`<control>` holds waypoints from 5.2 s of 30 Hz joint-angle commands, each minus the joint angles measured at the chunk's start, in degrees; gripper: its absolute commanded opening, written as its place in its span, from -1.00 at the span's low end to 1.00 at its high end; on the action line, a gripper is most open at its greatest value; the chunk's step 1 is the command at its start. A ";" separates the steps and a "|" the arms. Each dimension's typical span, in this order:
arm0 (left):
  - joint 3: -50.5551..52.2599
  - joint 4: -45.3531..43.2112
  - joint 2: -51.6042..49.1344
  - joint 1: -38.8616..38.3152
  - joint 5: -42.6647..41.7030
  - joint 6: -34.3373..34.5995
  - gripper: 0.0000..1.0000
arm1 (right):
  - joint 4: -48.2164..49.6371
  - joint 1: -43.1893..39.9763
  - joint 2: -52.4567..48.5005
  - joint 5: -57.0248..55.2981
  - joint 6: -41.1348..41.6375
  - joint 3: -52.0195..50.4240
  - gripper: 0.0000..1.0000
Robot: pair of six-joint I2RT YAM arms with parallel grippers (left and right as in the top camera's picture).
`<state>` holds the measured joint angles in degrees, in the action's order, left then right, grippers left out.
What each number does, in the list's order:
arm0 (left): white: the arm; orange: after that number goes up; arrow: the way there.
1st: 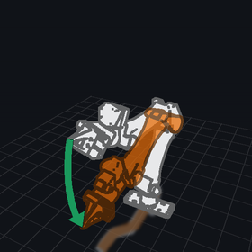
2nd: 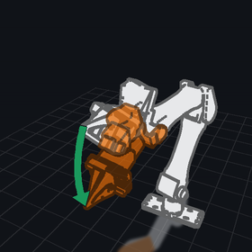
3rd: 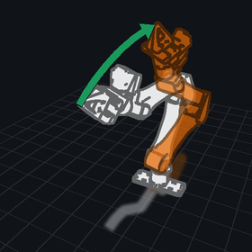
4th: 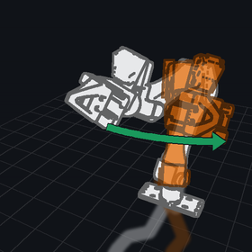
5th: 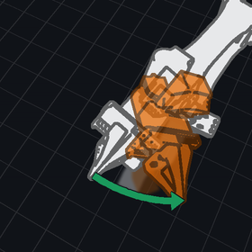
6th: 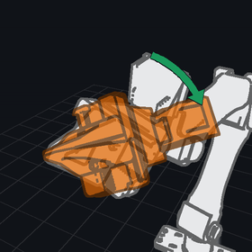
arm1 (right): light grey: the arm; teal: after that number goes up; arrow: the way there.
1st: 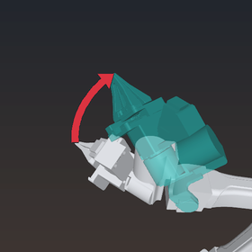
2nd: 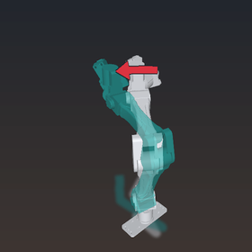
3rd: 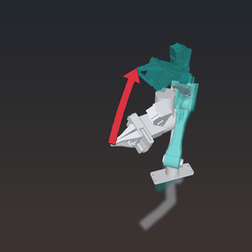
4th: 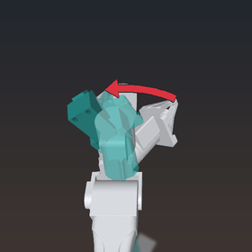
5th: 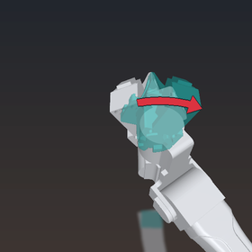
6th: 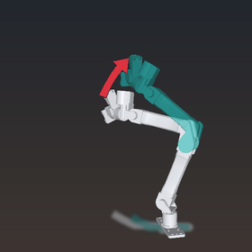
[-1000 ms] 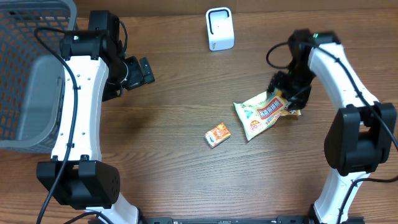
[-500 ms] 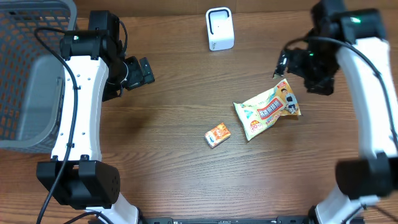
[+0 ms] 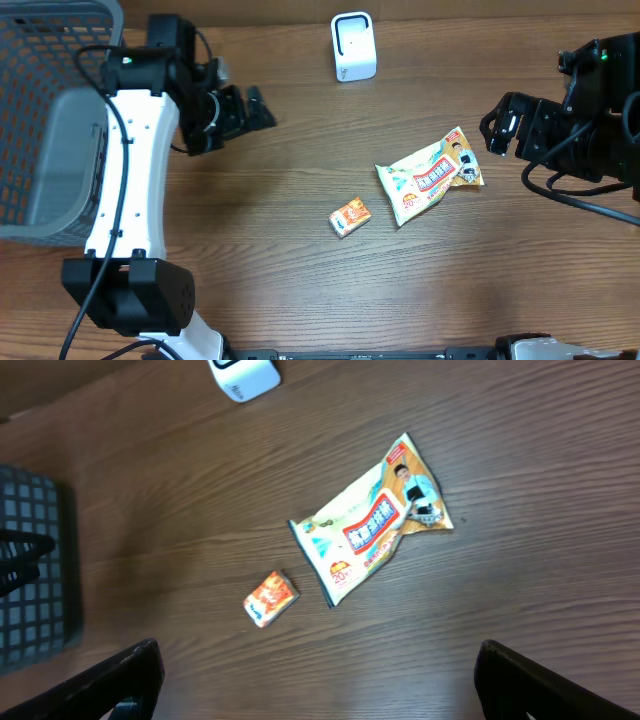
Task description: Scan the item barcode
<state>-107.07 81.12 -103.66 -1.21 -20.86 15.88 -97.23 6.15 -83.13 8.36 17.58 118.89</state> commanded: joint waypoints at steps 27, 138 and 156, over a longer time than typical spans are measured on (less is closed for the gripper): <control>27.30 -46.71 -4.37 -24.17 -8.79 8.90 1.00 | 0.22 0.26 0.09 -2.73 -1.49 0.74 1.00; -17.35 7.26 -0.22 -3.67 27.06 11.50 1.00 | 19.78 13.11 -18.91 18.75 11.61 -24.98 0.36; -8.52 4.33 -0.22 -3.67 26.99 11.34 1.00 | 53.33 32.37 -18.91 20.20 65.57 -52.78 0.60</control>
<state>-115.83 85.71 -103.31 -4.99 6.57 28.27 -48.25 36.05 -102.52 29.65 68.82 69.28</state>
